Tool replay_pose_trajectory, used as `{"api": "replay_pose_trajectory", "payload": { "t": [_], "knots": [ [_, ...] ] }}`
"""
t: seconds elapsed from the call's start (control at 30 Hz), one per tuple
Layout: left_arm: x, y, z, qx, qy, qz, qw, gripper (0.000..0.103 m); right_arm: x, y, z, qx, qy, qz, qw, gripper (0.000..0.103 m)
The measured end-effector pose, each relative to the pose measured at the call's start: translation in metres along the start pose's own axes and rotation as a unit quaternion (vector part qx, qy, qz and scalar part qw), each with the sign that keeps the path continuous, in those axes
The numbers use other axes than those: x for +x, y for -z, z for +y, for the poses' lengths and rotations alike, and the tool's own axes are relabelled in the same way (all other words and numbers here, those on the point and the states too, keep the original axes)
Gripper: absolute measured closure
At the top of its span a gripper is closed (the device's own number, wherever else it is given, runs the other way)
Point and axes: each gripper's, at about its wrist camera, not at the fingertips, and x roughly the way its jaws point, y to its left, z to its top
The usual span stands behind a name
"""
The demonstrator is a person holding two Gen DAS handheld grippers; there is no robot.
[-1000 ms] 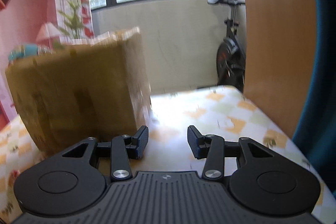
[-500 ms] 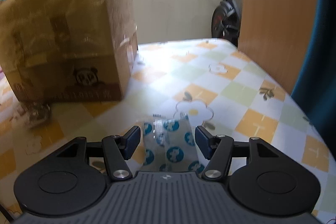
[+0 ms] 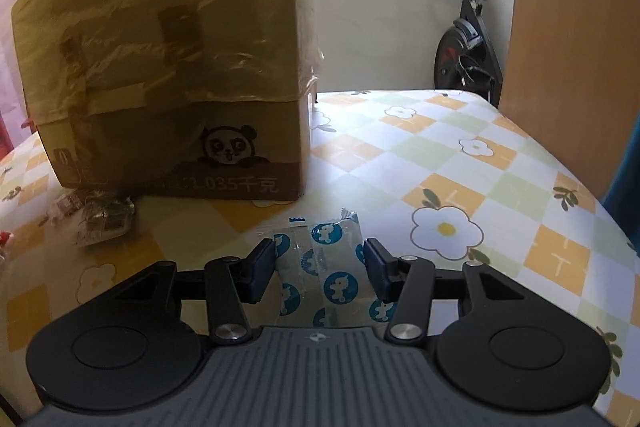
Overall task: Organize snacks
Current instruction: 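Return to the table and grasp the blue-printed white packet with right tool, then grasp the clear wrapped candy with left tool while right holds the white packet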
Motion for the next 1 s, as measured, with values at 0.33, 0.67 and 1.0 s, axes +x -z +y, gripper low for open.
{"api": "replay_pose_trajectory", "payload": {
  "t": [0.33, 0.67, 1.0],
  "knots": [
    [0.048, -0.002, -0.071, 0.030, 0.017, 0.016, 0.9993, 0.033, 0.000, 0.006, -0.003, 0.001, -0.004, -0.016, 1.000, 0.052],
    [0.083, 0.003, -0.096, 0.050, -0.032, 0.017, 0.9981, 0.040, -0.001, 0.008, -0.009, 0.017, -0.018, -0.021, 0.999, 0.052],
    [0.114, 0.001, -0.116, 0.066, -0.070, 0.021, 0.9952, 0.041, 0.000, 0.008, -0.015, 0.034, -0.033, -0.023, 0.999, 0.052]
  ]
}}
